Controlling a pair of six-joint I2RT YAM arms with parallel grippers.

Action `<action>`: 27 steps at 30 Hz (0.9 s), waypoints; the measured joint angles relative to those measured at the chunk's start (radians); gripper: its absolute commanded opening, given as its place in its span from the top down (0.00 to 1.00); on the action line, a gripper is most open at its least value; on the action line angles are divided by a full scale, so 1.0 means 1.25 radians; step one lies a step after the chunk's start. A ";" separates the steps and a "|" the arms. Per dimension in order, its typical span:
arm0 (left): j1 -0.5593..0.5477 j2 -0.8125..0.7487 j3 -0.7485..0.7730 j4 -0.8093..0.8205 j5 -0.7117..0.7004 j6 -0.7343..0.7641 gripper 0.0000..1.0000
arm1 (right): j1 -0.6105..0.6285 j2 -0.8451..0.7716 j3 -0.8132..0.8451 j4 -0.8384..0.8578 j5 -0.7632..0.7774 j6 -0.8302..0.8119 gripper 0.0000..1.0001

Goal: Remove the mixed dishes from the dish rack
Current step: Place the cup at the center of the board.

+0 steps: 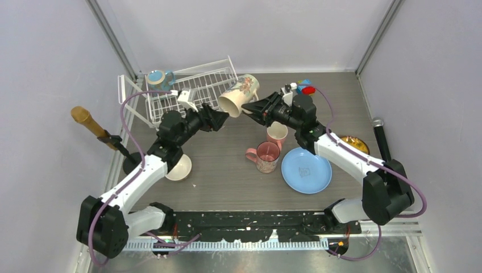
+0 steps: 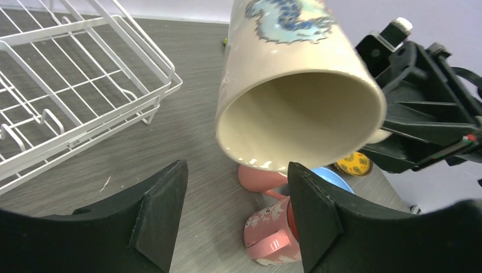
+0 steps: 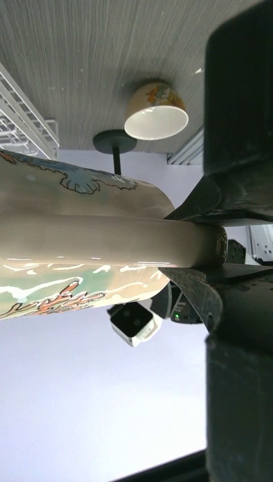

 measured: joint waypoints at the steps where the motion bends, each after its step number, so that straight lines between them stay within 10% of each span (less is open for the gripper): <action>1: -0.005 0.013 0.004 0.003 -0.009 0.000 0.38 | 0.000 0.003 -0.001 0.013 -0.005 0.013 0.99; 8: -0.042 0.075 0.051 0.022 -0.071 -0.005 0.63 | 0.009 0.038 -0.002 0.058 -0.045 0.052 0.99; 12: -0.062 0.091 0.053 0.012 -0.172 0.002 1.00 | 0.007 0.046 -0.017 0.092 -0.044 0.064 0.99; 15: -0.070 0.094 0.053 0.016 -0.212 -0.021 1.00 | 0.002 0.052 -0.036 0.129 -0.041 0.086 0.95; 21: -0.098 0.076 0.053 0.004 -0.289 -0.027 1.00 | -0.002 0.053 -0.036 0.135 -0.034 0.063 0.04; 27: -0.115 0.046 0.048 -0.120 -0.338 -0.019 1.00 | 0.025 0.028 -0.037 0.022 0.009 -0.087 0.00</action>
